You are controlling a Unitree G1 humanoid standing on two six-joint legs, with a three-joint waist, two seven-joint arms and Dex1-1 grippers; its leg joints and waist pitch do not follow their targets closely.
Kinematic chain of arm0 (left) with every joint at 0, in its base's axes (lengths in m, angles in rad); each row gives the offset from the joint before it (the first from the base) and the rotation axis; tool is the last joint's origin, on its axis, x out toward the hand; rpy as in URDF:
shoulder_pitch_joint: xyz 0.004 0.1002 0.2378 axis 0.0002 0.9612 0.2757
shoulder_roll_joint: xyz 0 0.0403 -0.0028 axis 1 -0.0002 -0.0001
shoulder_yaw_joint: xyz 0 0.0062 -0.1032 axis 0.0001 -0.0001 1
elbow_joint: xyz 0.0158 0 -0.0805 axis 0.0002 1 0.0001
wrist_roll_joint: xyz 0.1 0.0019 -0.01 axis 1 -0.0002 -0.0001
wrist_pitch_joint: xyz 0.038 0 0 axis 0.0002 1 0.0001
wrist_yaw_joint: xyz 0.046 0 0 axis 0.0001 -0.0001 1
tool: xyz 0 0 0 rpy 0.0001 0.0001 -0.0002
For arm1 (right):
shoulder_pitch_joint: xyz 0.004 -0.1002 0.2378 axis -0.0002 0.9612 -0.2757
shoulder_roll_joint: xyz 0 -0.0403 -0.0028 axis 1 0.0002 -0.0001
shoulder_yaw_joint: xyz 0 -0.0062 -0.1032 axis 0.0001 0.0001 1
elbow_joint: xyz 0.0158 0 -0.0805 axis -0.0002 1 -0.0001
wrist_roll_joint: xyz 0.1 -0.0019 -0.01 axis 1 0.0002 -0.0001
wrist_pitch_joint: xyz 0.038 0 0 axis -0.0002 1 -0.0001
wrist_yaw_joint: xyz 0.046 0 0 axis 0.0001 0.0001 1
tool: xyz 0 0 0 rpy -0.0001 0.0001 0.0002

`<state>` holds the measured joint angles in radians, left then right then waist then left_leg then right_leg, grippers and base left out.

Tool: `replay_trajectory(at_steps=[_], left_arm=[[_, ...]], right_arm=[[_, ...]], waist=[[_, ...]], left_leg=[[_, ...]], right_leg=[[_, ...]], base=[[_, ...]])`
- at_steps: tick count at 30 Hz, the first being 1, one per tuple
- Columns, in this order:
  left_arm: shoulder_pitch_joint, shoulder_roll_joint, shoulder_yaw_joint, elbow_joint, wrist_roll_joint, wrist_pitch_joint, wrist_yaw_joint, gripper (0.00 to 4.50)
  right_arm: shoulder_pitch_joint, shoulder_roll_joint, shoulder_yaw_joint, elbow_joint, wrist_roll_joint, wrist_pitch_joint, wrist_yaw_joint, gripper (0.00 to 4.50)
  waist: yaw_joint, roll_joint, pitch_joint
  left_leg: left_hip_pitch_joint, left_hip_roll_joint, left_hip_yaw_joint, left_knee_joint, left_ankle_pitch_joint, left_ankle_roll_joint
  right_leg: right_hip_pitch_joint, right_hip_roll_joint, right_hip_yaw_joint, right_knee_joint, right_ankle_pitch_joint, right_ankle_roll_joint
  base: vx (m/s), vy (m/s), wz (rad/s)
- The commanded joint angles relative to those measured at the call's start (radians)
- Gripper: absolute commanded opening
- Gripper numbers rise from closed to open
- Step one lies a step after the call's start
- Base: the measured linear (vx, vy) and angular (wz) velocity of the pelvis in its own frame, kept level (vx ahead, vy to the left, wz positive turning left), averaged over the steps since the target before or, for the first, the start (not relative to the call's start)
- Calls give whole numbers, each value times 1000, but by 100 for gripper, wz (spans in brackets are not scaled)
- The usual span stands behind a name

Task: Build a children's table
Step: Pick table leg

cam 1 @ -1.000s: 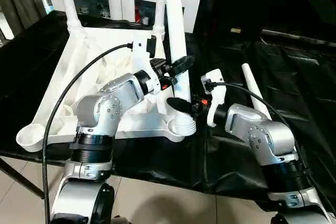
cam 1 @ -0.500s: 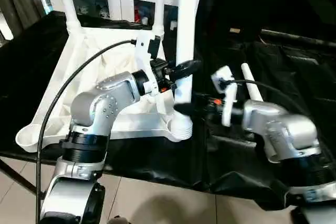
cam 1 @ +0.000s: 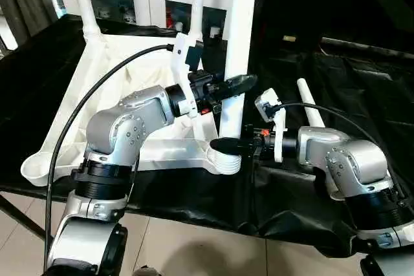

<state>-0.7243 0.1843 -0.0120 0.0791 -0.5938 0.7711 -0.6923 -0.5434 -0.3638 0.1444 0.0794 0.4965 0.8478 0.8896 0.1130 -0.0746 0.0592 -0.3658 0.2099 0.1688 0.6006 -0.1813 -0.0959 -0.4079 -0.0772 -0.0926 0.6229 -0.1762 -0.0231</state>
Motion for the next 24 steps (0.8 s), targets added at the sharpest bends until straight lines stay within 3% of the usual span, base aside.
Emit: replay_trajectory(at_steps=[1, 17, 24], left_arm=[[-20, -2, -13, -27, -5, 9, -8, 184], [-26, -4, -10, -28, -11, 6, -9, 184], [-30, -5, -9, -20, -8, 1, -9, 184]], right_arm=[[-7, -2, -7, -15, 6, 10, 0, 354], [-2, 16, -14, -1, 8, 9, -20, 203], [0, 15, -14, 2, 5, 3, -20, 193]], waist=[[1, -1, -75], [1, 1, -75], [1, 3, -76]], left_leg=[[3, 18, 2, -62, -83, -8], [3, 18, 2, -62, -85, -11], [4, 18, 2, -62, -87, -13]], right_leg=[[68, -62, 53, -68, -177, -129], [67, -62, 53, -67, -172, -131], [67, -62, 53, -67, -170, -130]], base=[[0, 0, 0], [0, 0, 0], [0, 0, 0]])
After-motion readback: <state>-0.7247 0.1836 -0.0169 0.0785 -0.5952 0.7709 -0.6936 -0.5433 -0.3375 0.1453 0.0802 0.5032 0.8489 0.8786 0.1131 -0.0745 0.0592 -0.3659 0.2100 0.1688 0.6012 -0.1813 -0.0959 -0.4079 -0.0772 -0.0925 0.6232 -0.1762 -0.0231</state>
